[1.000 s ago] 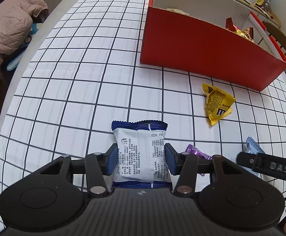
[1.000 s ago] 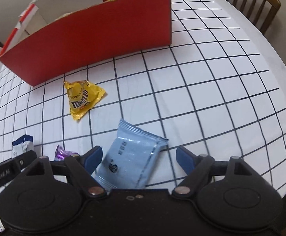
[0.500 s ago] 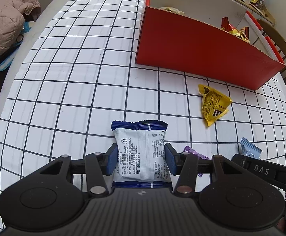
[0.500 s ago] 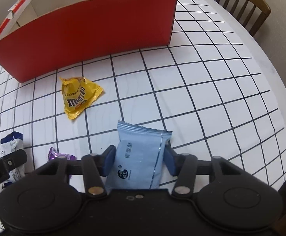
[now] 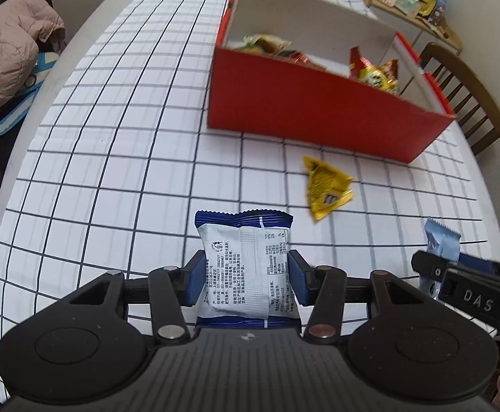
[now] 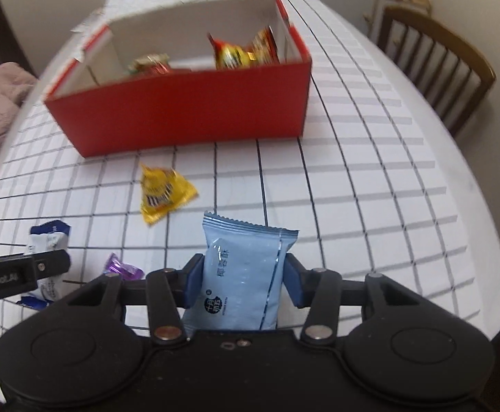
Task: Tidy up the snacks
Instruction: 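Lift and carry both packs with both tools over the box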
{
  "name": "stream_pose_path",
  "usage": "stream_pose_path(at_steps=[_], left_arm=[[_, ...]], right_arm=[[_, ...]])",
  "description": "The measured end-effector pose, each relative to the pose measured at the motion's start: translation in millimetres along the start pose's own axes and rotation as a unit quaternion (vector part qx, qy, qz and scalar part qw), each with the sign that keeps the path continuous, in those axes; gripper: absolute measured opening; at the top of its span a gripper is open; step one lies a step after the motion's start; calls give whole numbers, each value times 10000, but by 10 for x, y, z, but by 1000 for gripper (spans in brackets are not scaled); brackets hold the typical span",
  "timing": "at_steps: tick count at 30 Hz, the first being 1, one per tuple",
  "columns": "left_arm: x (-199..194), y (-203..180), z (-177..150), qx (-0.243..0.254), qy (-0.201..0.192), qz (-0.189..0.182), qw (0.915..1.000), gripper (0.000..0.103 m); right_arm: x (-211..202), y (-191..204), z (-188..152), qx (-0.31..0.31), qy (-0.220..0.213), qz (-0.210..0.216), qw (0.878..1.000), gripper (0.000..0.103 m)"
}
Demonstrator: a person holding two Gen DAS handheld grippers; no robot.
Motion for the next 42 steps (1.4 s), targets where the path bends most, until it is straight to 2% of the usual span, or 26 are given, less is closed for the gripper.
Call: stream_pose_path(at_steps=[11, 22, 30, 36, 42], left_arm=[[-421, -373, 205, 185, -598, -193, 9979, 49], [-586, -693, 774, 318, -937, -284, 9947, 49], [-333, -824, 1310, 372, -922, -274, 9947, 49], [14, -832, 1620, 384, -772, -232, 9960, 49], [361, -863, 1764, 464, -537, -163, 9973, 49]], right_arm=[[-350, -202, 416, -338, -694, 129, 9969, 47], [-490, -322, 988, -513, -1193, 183, 9914, 47], [-254, -362, 1461, -629, -1303, 240, 9892, 47], [104, -344, 1651, -685, -1135, 227, 9909, 47], [487, -346, 1777, -599, -855, 247, 9942, 47]])
Point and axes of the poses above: each gripper's, at about its wrist camera, not at the fingertips, and x roughly the way its jaws point, y to its left, z to its top, the point moved 1 cm from there along x, roughly the way its jaws point, and after that the axes turned 14 degrees about -x, right-handed, at the moved point
